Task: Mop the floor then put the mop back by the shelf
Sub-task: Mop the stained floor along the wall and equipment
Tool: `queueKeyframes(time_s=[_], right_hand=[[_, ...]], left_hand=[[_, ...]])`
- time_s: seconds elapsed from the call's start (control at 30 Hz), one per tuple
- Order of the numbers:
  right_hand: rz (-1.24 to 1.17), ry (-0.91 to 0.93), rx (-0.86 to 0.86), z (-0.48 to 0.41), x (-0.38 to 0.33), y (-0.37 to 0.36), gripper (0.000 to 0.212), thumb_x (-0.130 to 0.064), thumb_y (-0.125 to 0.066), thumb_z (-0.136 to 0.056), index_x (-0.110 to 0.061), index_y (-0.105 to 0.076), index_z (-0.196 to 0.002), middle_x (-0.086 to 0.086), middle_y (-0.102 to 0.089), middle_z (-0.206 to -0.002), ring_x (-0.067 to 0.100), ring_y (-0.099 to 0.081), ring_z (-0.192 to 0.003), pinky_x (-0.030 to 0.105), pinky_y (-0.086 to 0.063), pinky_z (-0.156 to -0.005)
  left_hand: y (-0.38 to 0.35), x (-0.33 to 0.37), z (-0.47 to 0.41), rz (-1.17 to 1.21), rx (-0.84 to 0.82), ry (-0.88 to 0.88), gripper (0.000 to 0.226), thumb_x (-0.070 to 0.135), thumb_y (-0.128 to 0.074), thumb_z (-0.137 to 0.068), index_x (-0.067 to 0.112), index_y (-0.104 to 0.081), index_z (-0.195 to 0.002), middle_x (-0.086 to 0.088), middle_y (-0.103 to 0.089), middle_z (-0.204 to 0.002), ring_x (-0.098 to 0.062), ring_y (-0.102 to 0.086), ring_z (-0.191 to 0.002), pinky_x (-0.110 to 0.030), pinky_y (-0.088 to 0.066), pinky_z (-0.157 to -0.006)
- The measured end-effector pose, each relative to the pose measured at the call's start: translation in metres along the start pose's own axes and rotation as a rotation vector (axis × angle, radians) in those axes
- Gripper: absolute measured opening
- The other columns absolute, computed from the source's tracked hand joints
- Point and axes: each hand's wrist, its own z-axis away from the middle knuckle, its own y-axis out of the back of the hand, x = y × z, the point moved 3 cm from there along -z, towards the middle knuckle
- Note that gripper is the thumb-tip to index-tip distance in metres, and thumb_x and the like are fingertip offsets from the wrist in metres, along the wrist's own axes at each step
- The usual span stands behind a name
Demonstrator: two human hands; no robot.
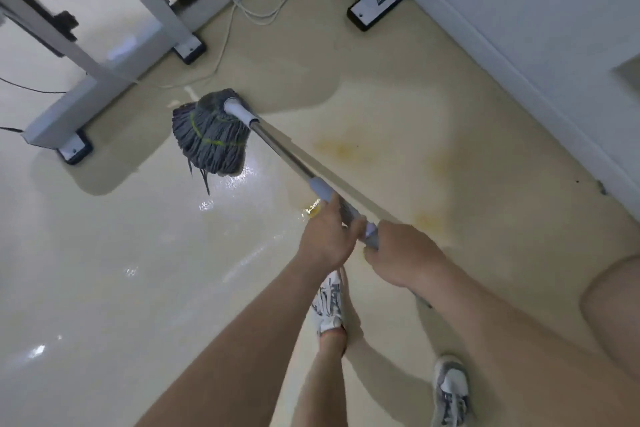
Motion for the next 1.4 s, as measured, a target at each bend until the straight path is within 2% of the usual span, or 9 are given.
queueKeyframes(time_s=[0.13, 0.37, 0.47, 0.57, 0.7, 0.83, 1.03, 1.27, 1.4], right_hand=[[-0.066, 0.036, 0.101, -0.027, -0.024, -0.018, 0.027, -0.040, -0.038, -0.101, -0.014, -0.042, -0.098, 0.008, -0.060, -0.087, 0.031, -0.057, -0.078, 0.033, -0.035, -0.059], [-0.623, -0.074, 0.010, -0.032, -0.001, -0.034, 0.031, -0.043, -0.042, -0.096, -0.021, -0.043, -0.074, -0.008, -0.042, -0.043, 0.009, -0.032, -0.036, 0.021, -0.027, -0.043], [-0.764, -0.124, -0.006, -0.016, 0.019, -0.030, 0.026, -0.041, -0.040, -0.097, -0.019, -0.052, -0.091, -0.008, -0.041, -0.052, 0.011, -0.033, -0.035, 0.021, -0.030, -0.040], [-0.916, -0.215, 0.031, -0.007, 0.033, -0.015, 0.014, -0.038, -0.040, -0.100, -0.042, -0.052, -0.103, 0.005, -0.047, -0.062, 0.014, -0.034, -0.037, 0.020, -0.030, -0.039], [-1.001, -0.228, 0.075, -0.012, 0.036, 0.004, 0.035, -0.046, -0.037, -0.100, -0.056, -0.040, -0.134, 0.007, -0.050, -0.063, 0.015, -0.041, -0.040, 0.021, -0.036, -0.037], [-1.124, -0.188, 0.127, -0.035, 0.015, 0.038, 0.024, -0.039, -0.036, -0.102, -0.051, -0.053, -0.114, 0.007, -0.045, -0.059, 0.016, -0.040, -0.035, 0.024, -0.038, -0.037], [-1.255, -0.209, 0.041, -0.094, -0.009, 0.076, 0.021, -0.031, -0.031, -0.100, -0.020, -0.049, -0.106, 0.009, -0.044, -0.063, 0.012, -0.042, -0.032, 0.021, -0.040, -0.041], [-1.488, -0.210, -0.124, -0.032, 0.009, 0.047, 0.021, -0.042, -0.037, -0.103, -0.051, -0.056, -0.104, 0.007, -0.045, -0.054, 0.015, -0.041, -0.037, 0.021, -0.038, -0.037], [-1.525, -0.296, -0.185, 0.014, 0.050, 0.030, 0.024, -0.043, -0.040, -0.102, -0.060, -0.052, -0.114, 0.007, -0.047, -0.053, 0.016, -0.041, -0.040, 0.021, -0.038, -0.038]], left_hand=[[0.020, -0.027, -0.025, -0.037, -0.016, -0.011, 0.035, 0.037, -0.045, -0.099, 0.007, -0.039, -0.114, -0.007, -0.065, -0.084, -0.025, -0.061, -0.075, -0.031, -0.038, -0.063], [-0.018, -0.012, -0.037, 1.001, 0.257, 0.410, 0.017, 0.018, -0.036, -0.101, 0.018, -0.047, -0.089, -0.006, -0.056, -0.080, -0.021, -0.069, -0.061, -0.037, -0.062, -0.064], [-0.036, 0.007, -0.033, 0.852, 0.238, 0.397, 0.012, 0.019, -0.037, -0.098, 0.012, -0.047, -0.097, -0.005, -0.058, -0.077, -0.022, -0.071, -0.058, -0.045, -0.062, -0.069], [-0.043, 0.031, -0.042, 0.606, 0.168, 0.311, 0.025, 0.023, -0.040, -0.097, 0.005, -0.046, -0.114, 0.001, -0.054, -0.068, -0.030, -0.070, -0.071, -0.039, -0.056, -0.071], [-0.034, 0.064, -0.069, 0.214, 0.033, 0.181, 0.039, 0.026, -0.037, -0.101, 0.002, -0.038, -0.131, -0.005, -0.059, -0.085, -0.034, -0.062, -0.101, -0.029, -0.037, -0.071], [-0.012, 0.089, -0.117, -0.038, -0.086, 0.035, 0.045, 0.030, -0.040, -0.100, 0.001, -0.038, -0.135, -0.018, -0.065, -0.118, -0.036, -0.061, -0.110, -0.035, -0.046, -0.082], [0.033, 0.112, -0.193, 0.037, -0.011, 0.040, 0.030, 0.028, -0.045, -0.100, 0.004, -0.054, -0.115, -0.017, -0.065, -0.119, -0.034, -0.062, -0.109, -0.033, -0.046, -0.079], [-0.009, 0.098, -0.134, 0.191, 0.116, 0.056, 0.025, 0.022, -0.047, -0.095, 0.004, -0.050, -0.111, -0.013, -0.064, -0.100, -0.036, -0.062, -0.099, -0.038, -0.051, -0.077], [-0.054, 0.103, -0.091, 0.213, -0.009, 0.162, 0.043, 0.023, -0.042, -0.093, 0.008, -0.036, -0.133, -0.019, -0.059, -0.120, -0.037, -0.062, -0.100, -0.037, -0.049, -0.074]])
